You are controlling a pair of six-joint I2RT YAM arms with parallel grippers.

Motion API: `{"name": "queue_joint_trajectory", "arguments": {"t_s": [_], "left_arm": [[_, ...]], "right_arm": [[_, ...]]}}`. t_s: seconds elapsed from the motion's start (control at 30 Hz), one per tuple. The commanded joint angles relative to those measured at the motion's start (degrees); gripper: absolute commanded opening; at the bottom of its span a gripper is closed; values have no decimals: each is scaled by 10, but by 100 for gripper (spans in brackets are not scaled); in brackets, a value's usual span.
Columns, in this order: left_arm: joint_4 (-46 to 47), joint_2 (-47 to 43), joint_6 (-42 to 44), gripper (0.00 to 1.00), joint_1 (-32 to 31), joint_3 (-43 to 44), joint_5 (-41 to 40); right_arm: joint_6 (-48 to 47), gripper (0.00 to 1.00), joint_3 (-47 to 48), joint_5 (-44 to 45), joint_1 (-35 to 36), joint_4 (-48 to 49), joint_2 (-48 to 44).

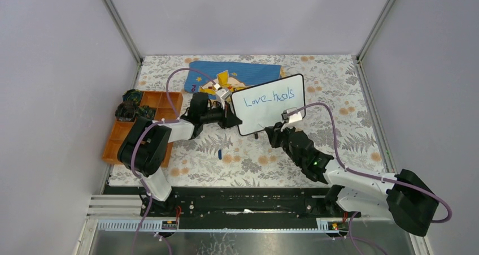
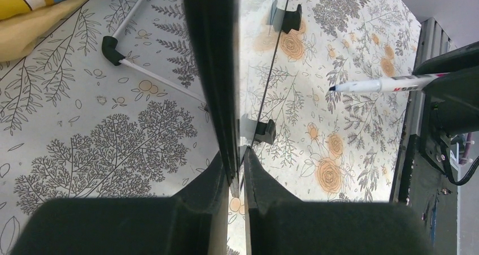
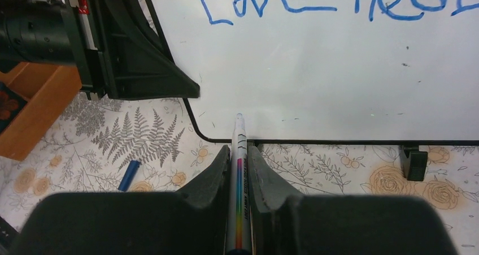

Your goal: Write a sentence on the whiteboard

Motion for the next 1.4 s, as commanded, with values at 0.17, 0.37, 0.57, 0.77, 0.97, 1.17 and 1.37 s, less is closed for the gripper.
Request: {"name": "queue_joint_trajectory", "arguments": {"t_s": [0.17,0.37,0.57,0.77,0.97,1.17,1.37], "left_arm": [[-72,6,40,20,11,-40,-60],[-52,5,34,23,11,-48,-60],[-37,1,32,23,11,-56,-57],[-30,-3,32,22,10,-62,-57],[-27,-7,34,22,6,-65,-59],[-29,-8,35,23,3,-64,-64],[-35,-33,44,33,1,-66,-76]], "right_arm": [[-21,0,34,-11,-3,41,8],[-24,0,37,-9,-2,43,15],[-31,0,49,-17,-3,50,30],[-34,0,55,-19,-2,54,39],[-37,0,54,-23,-2,53,44],[-37,0,59,-28,-1,56,73],[-36,0,59,-17,1,53,66]]}}
